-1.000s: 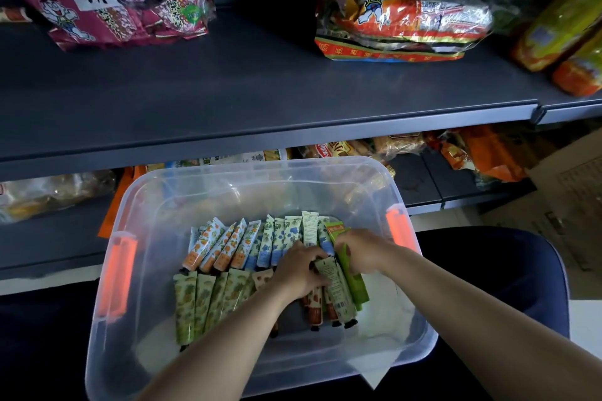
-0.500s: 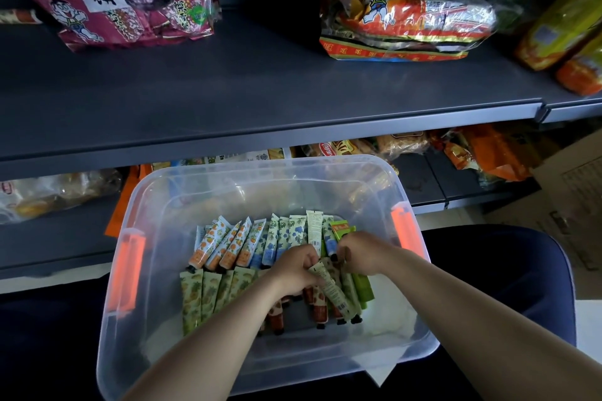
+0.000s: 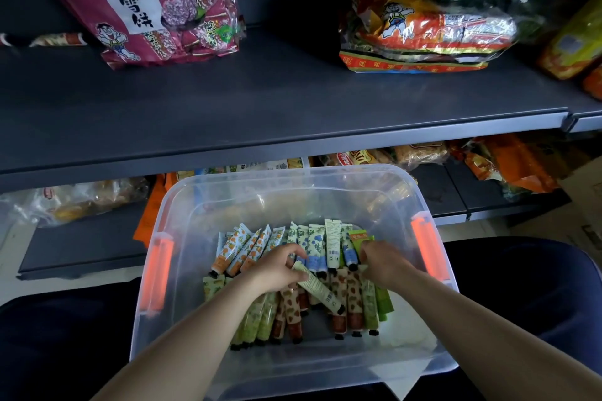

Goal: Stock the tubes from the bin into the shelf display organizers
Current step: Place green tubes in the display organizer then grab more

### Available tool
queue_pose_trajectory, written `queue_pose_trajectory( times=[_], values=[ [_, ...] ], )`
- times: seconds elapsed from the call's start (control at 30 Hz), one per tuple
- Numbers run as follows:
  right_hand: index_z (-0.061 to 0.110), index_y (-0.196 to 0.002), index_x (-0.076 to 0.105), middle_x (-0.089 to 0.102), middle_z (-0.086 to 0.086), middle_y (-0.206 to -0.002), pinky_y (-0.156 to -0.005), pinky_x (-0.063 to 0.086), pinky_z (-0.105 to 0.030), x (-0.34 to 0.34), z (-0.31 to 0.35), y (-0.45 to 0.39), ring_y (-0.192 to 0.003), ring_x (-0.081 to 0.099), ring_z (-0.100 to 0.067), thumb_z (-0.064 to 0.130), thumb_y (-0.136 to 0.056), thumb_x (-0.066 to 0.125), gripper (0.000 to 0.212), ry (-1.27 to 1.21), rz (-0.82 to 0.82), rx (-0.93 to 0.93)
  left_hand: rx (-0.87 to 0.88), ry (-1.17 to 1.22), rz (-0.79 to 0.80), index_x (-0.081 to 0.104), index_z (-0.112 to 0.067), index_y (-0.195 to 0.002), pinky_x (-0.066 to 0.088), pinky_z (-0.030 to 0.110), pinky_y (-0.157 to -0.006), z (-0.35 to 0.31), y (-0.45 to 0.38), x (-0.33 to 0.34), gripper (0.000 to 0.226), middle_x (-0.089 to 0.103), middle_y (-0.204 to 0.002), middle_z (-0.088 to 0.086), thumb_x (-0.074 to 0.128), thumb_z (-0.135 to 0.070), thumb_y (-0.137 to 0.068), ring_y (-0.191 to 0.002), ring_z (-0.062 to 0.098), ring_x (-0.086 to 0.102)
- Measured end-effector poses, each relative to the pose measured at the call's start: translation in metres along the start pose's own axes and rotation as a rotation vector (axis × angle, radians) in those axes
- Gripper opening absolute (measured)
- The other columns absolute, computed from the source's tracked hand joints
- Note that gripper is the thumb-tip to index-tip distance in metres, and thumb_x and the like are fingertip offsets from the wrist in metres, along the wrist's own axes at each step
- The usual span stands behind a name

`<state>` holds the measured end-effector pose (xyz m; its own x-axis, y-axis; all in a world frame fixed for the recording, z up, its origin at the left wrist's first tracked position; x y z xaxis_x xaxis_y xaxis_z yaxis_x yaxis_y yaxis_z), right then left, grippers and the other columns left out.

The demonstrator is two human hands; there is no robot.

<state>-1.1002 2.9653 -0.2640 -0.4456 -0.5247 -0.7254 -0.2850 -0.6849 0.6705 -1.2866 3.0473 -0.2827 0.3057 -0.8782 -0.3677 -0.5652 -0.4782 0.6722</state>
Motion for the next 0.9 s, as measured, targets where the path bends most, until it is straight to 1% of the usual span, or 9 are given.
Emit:
queue_pose_trajectory(
  times=[0.07, 0.13, 0.23, 0.33, 0.4, 0.6, 0.7, 0.83, 0.9],
  values=[
    [0.009, -0.107, 0.063, 0.065, -0.009, -0.111, -0.081, 0.047, -0.029, 0.002, -0.002, -0.002, -0.101, 0.062, -0.022, 0.011, -0.085, 0.062, 0.023, -0.018, 0.020, 0.013, 0.012, -0.013, -0.017, 0.062, -0.032, -0.105, 0.047, 0.024, -0.076, 0.001, 0.001, -0.006, 0.019, 0.052, -0.131, -0.002, 0.065, -0.026, -0.087, -0.093, 0.016, 0.062],
    [0.007, -0.104, 0.067, 0.067, -0.009, -0.106, -0.076, 0.050, -0.027, 0.003, -0.004, -0.003, -0.092, 0.063, -0.020, 0.010, -0.083, 0.064, 0.021, -0.045, 0.053, 0.020, 0.012, -0.016, -0.005, 0.066, -0.035, -0.090, 0.051, 0.033, -0.075, 0.002, 0.003, -0.008, 0.013, 0.047, -0.140, -0.002, 0.063, -0.023, -0.088, -0.082, 0.020, 0.061],
    [0.005, -0.105, 0.069, 0.069, -0.007, -0.105, -0.073, 0.050, -0.024, 0.001, -0.005, -0.002, -0.090, 0.064, -0.018, 0.011, -0.083, 0.067, 0.023, -0.072, 0.096, 0.019, -0.008, -0.033, 0.016, 0.068, -0.032, -0.096, 0.045, 0.021, -0.061, 0.004, 0.003, -0.010, 0.015, 0.051, -0.138, -0.001, 0.066, -0.021, -0.086, -0.077, 0.015, 0.056],
    [0.005, -0.108, 0.069, 0.068, -0.007, -0.109, -0.077, 0.052, -0.025, 0.000, -0.005, 0.000, -0.097, 0.065, -0.018, 0.007, -0.084, 0.066, 0.025, -0.057, 0.109, -0.002, -0.008, -0.065, 0.017, 0.066, -0.026, -0.113, 0.043, 0.023, -0.091, 0.004, 0.000, -0.010, 0.038, 0.049, -0.139, -0.002, 0.075, -0.018, -0.077, -0.112, 0.012, 0.054],
    [0.005, -0.110, 0.068, 0.068, -0.008, -0.112, -0.082, 0.053, -0.028, 0.000, -0.004, 0.002, -0.099, 0.064, -0.019, 0.005, -0.084, 0.064, 0.026, -0.046, 0.120, -0.020, -0.014, -0.078, 0.010, 0.065, -0.025, -0.115, 0.042, 0.026, -0.096, 0.001, 0.000, -0.010, 0.042, 0.050, -0.139, -0.001, 0.077, -0.017, -0.076, -0.122, 0.016, 0.050],
    [0.007, -0.113, 0.067, 0.065, -0.006, -0.114, -0.079, 0.049, -0.026, -0.007, -0.002, 0.008, -0.100, 0.062, -0.019, 0.004, -0.086, 0.062, 0.028, -0.075, 0.099, -0.095, 0.129, -0.211, -0.120, 0.068, -0.023, -0.108, 0.039, 0.021, -0.089, -0.016, 0.005, -0.005, 0.026, 0.057, -0.118, -0.006, 0.069, -0.029, -0.083, -0.109, 0.013, 0.054],
    [0.005, -0.103, 0.068, 0.066, -0.004, -0.102, -0.070, 0.044, -0.022, -0.018, 0.000, 0.011, -0.090, 0.061, -0.017, 0.003, -0.086, 0.060, 0.019, -0.114, 0.051, -0.123, 0.180, -0.291, -0.182, 0.069, -0.021, -0.108, 0.034, 0.017, -0.076, -0.022, 0.008, -0.004, 0.029, 0.041, -0.095, -0.009, 0.069, -0.035, -0.082, -0.092, 0.009, 0.045],
    [0.004, -0.082, 0.065, 0.065, -0.013, -0.091, -0.069, 0.046, -0.030, -0.035, 0.002, 0.010, -0.090, 0.063, -0.030, 0.008, -0.084, 0.060, 0.007, -0.131, -0.016, -0.153, 0.198, -0.317, -0.176, 0.071, -0.017, -0.105, 0.040, 0.020, -0.079, -0.032, 0.006, -0.005, 0.029, 0.056, -0.101, -0.008, 0.069, -0.034, -0.082, -0.095, 0.012, 0.056],
    [0.013, -0.087, 0.066, 0.062, -0.001, -0.094, -0.074, 0.046, -0.025, -0.045, 0.005, 0.014, -0.089, 0.061, -0.019, 0.011, -0.086, 0.063, 0.004, -0.166, -0.035, -0.181, 0.185, -0.322, -0.148, 0.069, -0.013, -0.109, 0.046, 0.023, -0.088, -0.039, 0.005, -0.005, 0.034, 0.066, -0.114, 0.000, 0.069, -0.033, -0.082, -0.102, 0.015, 0.062]
  ],
)
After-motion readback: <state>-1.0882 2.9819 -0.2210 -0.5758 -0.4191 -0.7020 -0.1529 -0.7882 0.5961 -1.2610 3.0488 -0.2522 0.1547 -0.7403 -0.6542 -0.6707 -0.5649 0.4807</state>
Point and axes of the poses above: each hand's wrist, its own y-axis away from the middle knuckle, its own x-axis out of the palm, z = x × y, the point moved 4 cm from there along -y, towards the middle knuckle
